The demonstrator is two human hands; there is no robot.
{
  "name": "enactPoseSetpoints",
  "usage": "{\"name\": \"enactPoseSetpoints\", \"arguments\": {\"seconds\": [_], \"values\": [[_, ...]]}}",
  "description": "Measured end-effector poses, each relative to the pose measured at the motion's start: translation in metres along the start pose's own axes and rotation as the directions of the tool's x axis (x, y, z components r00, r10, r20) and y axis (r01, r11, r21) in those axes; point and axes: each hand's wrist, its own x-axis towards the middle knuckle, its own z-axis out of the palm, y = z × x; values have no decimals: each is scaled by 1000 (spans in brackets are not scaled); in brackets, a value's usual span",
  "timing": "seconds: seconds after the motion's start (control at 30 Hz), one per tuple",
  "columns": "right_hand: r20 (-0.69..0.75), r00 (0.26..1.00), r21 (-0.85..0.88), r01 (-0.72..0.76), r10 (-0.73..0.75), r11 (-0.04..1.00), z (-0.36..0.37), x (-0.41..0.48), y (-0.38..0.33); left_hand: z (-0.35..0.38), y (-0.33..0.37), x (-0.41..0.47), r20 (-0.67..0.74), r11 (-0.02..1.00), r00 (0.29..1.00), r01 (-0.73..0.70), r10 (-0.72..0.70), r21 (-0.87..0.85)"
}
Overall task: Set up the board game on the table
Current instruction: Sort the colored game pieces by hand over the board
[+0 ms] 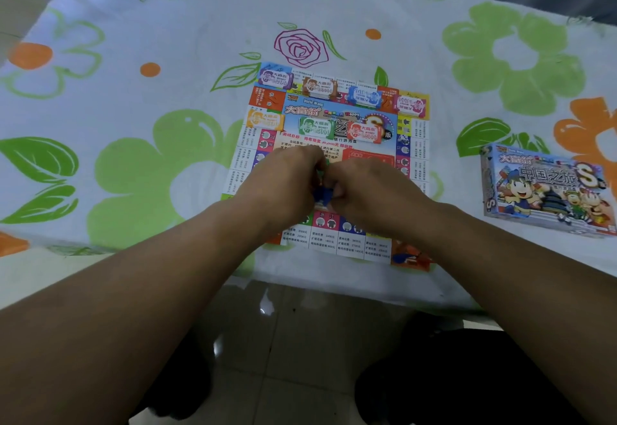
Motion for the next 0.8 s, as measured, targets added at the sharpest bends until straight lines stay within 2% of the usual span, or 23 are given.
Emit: {"name": "enactPoseSetpoints", "arguments": {"seconds": [0.43,0.63,0.73,0.8], "values": [[10,1000,-1,7,-7,1000,-1,3,1,-3,0,-2,3,998,1000,4,-4,-57],[-48,999,41,-14,16,999,-5,4,1,-42,-16,1,-105,982,985,122,-138,-143],[-73,997,47,41,-38,998,-1,6,-8,-53,-30,-5,-78,971,979,175,-189,-160],[-74,995,45,72,-68,996,1,10,-16,-51,-35,-11,-45,981,985,161,-167,-113]]}}
